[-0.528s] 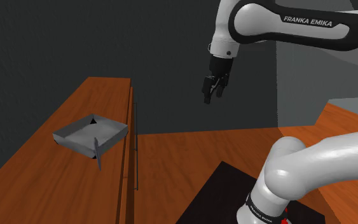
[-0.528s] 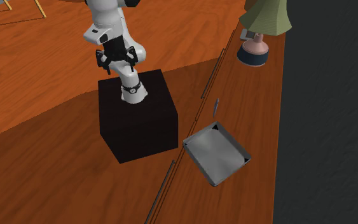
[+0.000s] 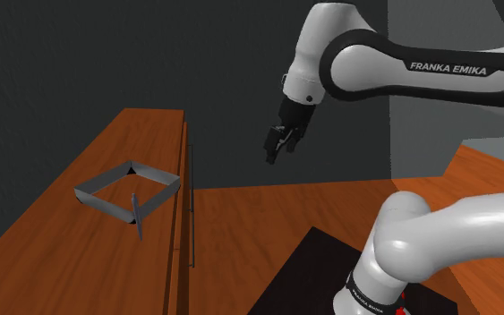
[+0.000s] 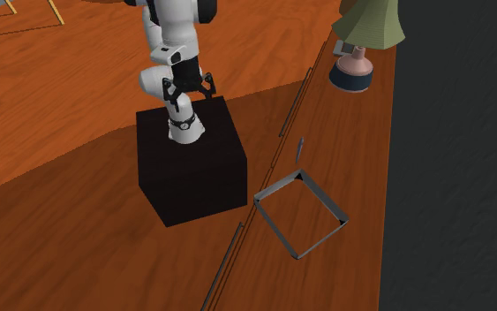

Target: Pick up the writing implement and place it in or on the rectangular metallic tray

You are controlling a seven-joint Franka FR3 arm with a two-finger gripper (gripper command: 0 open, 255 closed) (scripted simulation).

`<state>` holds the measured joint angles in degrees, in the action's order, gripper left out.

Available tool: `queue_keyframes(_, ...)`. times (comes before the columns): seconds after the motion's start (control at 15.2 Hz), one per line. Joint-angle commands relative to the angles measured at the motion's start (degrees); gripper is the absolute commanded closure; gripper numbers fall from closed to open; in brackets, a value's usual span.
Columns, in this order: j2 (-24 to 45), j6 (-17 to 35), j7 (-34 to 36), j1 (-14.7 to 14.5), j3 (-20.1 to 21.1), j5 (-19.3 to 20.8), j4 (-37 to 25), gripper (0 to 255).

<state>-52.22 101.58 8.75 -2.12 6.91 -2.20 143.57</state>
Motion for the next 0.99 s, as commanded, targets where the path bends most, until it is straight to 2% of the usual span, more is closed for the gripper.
queue_keyframes(0.0, -0.9, 5.5, 2.6, -1.0, 2.9, -1.5, 3.1, 0)
queue_keyframes(0.53, 1.4, 27.7, 13.5, -3.3, 16.2, -5.2, 10.6, 0)
queue_keyframes(0.73, 4.4, 36.3, 18.4, -2.3, 22.5, -5.3, 11.6, 0)
queue_keyframes(0.92, 8.1, 44.8, 24.0, 0.8, 29.9, -4.1, 11.3, 0)
